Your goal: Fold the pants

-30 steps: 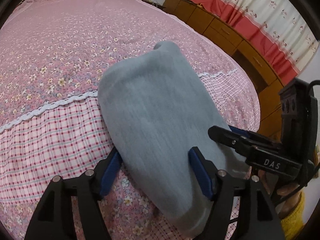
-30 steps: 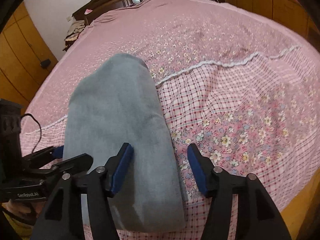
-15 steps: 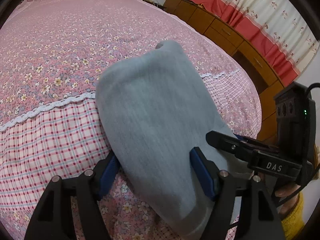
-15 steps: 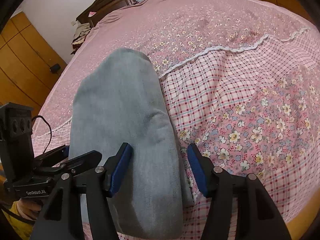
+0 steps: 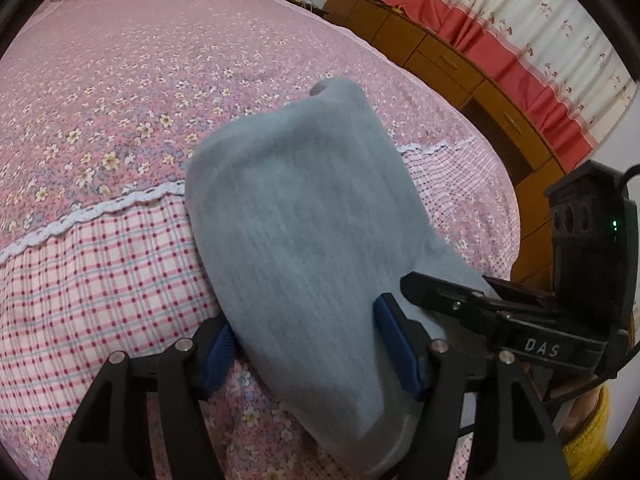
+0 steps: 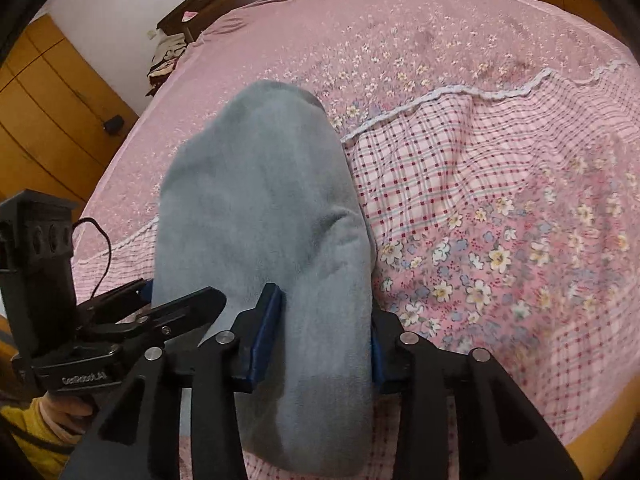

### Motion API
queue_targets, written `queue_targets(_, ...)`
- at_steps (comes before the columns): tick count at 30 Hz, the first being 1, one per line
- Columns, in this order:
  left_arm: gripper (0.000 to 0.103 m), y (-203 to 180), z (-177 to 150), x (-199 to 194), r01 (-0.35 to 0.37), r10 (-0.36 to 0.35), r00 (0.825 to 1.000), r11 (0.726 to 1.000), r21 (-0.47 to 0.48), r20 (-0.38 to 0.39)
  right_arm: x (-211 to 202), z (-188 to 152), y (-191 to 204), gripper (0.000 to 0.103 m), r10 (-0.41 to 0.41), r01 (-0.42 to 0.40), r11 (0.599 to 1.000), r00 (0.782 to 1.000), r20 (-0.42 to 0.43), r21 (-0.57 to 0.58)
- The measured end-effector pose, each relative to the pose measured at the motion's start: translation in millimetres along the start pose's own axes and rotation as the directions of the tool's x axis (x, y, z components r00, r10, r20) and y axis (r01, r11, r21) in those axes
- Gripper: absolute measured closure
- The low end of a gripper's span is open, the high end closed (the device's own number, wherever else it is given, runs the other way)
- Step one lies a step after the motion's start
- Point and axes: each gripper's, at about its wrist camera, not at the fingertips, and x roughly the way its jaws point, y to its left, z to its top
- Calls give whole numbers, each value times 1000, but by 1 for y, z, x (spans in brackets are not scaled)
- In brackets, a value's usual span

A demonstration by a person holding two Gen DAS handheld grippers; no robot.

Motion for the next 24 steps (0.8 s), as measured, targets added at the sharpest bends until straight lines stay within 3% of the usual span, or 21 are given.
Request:
queue_targets(7,35,-1,8,6,13,-13,1000,1000,-7,5,2,-9,-1,60,3,-8,997,998,66,76)
queue_targets(17,57,5,15,-19,69,-68,996,997,-21,56,-31,-27,7,74,-9,-15,993,980,200,119)
queue_targets(24,62,14,17,-48,71,-68,993,997,-24,95,-43,-34,20,76,26,-56,990,975,221,128)
